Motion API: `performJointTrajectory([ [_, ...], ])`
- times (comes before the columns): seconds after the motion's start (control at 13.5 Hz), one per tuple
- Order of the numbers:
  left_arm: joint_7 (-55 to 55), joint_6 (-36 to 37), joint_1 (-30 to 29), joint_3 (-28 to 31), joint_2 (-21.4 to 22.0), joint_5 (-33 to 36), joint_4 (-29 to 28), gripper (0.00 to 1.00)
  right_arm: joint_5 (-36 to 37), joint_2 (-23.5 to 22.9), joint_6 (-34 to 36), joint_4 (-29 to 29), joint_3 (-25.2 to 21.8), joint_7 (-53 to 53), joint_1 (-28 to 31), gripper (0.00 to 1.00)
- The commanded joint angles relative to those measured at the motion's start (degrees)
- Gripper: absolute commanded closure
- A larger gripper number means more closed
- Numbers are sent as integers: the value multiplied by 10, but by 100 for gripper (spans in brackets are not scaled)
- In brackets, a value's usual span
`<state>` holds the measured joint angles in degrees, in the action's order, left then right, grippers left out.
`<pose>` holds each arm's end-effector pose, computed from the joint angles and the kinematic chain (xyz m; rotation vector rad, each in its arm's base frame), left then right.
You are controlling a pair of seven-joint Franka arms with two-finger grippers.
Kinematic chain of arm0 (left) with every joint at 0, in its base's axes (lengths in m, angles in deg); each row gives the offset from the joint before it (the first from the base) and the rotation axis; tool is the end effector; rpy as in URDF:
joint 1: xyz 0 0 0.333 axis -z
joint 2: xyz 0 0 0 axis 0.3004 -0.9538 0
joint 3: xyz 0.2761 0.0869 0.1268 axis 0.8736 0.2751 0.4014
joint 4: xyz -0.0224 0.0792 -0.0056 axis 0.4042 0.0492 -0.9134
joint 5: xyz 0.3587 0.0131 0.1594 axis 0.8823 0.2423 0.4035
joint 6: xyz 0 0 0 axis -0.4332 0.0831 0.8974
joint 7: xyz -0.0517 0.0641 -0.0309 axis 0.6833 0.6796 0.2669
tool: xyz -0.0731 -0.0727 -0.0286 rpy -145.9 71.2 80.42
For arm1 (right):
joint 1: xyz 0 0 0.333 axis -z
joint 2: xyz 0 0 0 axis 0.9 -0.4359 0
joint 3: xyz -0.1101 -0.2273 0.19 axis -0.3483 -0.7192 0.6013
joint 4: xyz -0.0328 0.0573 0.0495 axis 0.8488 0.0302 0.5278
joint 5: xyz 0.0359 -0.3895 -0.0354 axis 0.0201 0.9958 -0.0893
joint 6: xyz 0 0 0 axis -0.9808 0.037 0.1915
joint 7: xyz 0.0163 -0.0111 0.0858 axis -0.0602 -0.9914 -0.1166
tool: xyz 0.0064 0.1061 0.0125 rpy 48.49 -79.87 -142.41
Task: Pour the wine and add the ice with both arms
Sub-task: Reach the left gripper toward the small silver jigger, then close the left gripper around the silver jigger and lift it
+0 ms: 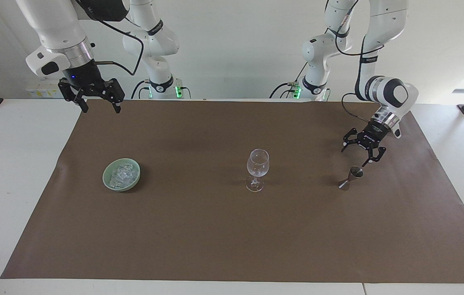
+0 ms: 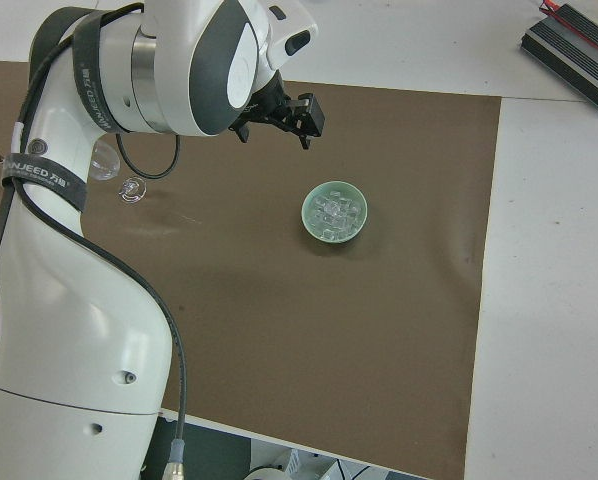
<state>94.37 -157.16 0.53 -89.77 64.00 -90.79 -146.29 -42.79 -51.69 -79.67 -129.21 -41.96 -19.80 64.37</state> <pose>0.4484 0.0725 0.2593 0.8542 1.8926 -0.5076 0.5505 -0.0085 0.6388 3.1354 -0.0517 0.0788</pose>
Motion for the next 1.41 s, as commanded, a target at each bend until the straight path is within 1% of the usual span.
performJointTrajectory([
  [0.0,-32,-4,15,4,-14,-41,7,0,-16,8,5,-7,1,16,4,0],
  [0.22,-52,-5,34,4,-35,-92,23,0,-16,8,5,-7,1,16,4,0],
  [0.37,-70,-4,45,4,-60,-124,42,0,-15,8,5,-7,1,16,4,0],
  [0.59,-74,-4,44,4,-70,-130,53,0,-15,8,5,-7,1,16,4,0],
  [0.74,-84,-3,45,4,-86,-154,69,0,-15,8,5,-7,1,16,4,0],
  [0.82,-84,-3,45,4,-88,-162,76,0,-15,8,5,-7,1,16,4,0],
  [1.33,-103,-4,46,4,-89,-178,76,0,-15,8,5,-7,1,16,4,0],
])
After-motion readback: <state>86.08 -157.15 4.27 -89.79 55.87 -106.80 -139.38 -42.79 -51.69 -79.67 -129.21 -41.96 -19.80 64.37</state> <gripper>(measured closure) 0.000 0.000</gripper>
